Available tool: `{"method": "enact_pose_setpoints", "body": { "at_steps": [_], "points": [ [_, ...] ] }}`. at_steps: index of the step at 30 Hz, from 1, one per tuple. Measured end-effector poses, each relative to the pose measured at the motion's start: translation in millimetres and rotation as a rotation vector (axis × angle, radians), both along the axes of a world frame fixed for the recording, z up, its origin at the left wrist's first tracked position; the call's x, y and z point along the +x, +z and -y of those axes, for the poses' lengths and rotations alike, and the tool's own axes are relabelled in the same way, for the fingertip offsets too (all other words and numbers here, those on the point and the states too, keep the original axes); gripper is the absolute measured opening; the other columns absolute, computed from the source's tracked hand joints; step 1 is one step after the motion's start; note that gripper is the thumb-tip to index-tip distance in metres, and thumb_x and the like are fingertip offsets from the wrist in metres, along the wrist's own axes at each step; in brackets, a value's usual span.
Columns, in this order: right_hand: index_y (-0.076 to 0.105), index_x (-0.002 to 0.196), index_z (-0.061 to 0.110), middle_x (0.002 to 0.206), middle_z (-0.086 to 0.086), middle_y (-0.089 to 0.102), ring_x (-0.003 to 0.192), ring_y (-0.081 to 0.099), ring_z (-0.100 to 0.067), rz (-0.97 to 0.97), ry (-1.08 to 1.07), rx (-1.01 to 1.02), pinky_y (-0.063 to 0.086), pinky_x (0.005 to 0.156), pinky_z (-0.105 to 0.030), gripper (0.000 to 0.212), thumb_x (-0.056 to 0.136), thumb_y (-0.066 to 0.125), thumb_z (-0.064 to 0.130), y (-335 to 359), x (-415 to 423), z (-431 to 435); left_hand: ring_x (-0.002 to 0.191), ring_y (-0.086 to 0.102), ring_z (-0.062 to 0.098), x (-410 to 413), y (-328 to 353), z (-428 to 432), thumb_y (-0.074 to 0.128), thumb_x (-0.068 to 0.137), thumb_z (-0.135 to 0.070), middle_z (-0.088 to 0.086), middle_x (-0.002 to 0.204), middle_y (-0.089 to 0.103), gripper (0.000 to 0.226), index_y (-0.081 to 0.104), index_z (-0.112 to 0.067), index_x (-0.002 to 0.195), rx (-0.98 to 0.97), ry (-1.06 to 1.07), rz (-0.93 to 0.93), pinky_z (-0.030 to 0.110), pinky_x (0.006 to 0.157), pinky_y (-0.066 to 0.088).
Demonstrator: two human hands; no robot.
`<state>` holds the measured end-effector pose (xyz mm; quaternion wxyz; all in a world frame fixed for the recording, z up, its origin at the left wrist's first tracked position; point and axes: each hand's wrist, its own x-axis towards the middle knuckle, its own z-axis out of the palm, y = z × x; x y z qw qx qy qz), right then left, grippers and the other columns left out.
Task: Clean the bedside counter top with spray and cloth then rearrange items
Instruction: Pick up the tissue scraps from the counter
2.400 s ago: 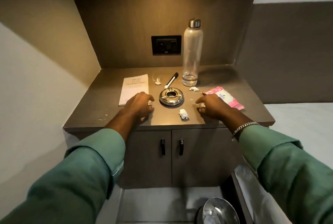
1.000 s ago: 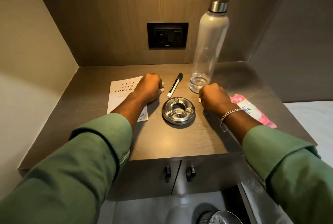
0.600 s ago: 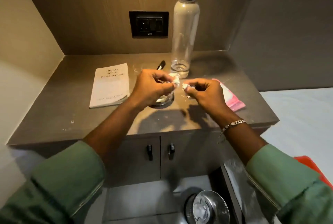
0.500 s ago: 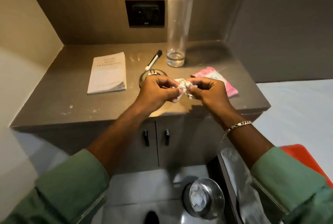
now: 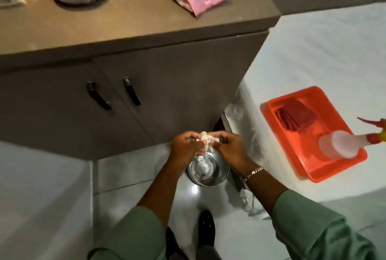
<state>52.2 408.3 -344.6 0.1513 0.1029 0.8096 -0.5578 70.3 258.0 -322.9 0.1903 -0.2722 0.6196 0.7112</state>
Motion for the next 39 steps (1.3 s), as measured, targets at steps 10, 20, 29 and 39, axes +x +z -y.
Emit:
{"method": "enact_pose_setpoints", "body": {
  "at_steps": [10,20,29,39],
  "points": [
    [0.065,0.108,-0.012,0.102,-0.018,0.065,0.08,0.059,-0.014,0.221,-0.176,0.064,0.048,0.076,-0.016,0.031,0.083,0.048,-0.022,-146.6,17.7,-46.2,0.065,0.067,0.027,16.9,-130.3,-34.4,0.047,0.083,0.014,0.01,0.082,0.064,0.04,0.067,-0.016,0.1,0.065,-0.127,0.237,0.032,0.063,0.06],
    [0.071,0.096,-0.002,0.084,-0.027,0.068,0.073,0.062,-0.019,-0.037,0.048,-0.141,0.056,0.076,-0.04,0.018,0.086,0.06,-0.012,54.9,5.5,13.3,0.079,0.065,0.025,21.4,52.8,18.6,0.054,0.089,0.005,0.015,0.095,0.068,0.022,0.062,-0.003,0.107,-0.183,0.055,-0.124,0.028,0.067,0.054],
    [0.072,0.087,0.014,0.072,0.003,0.067,0.066,0.06,-0.012,-0.43,0.422,-0.179,0.056,0.072,-0.038,0.009,0.08,0.075,0.01,281.4,-50.9,155.1,0.078,0.065,0.018,7.2,262.0,174.6,0.054,0.088,0.001,0.011,0.091,0.071,0.018,0.065,-0.011,0.096,-0.328,0.47,-0.484,0.031,0.067,0.054],
    [0.067,0.11,0.007,0.111,-0.013,0.069,0.1,0.063,-0.025,-0.487,0.513,0.253,0.048,0.078,-0.029,0.028,0.084,0.071,0.014,308.9,-146.9,366.4,0.083,0.066,0.021,-80.8,279.6,353.3,0.069,0.083,-0.022,0.009,0.116,0.067,0.032,0.06,-0.013,0.113,-0.851,0.549,-0.11,0.021,0.057,0.048]
  ]
}}
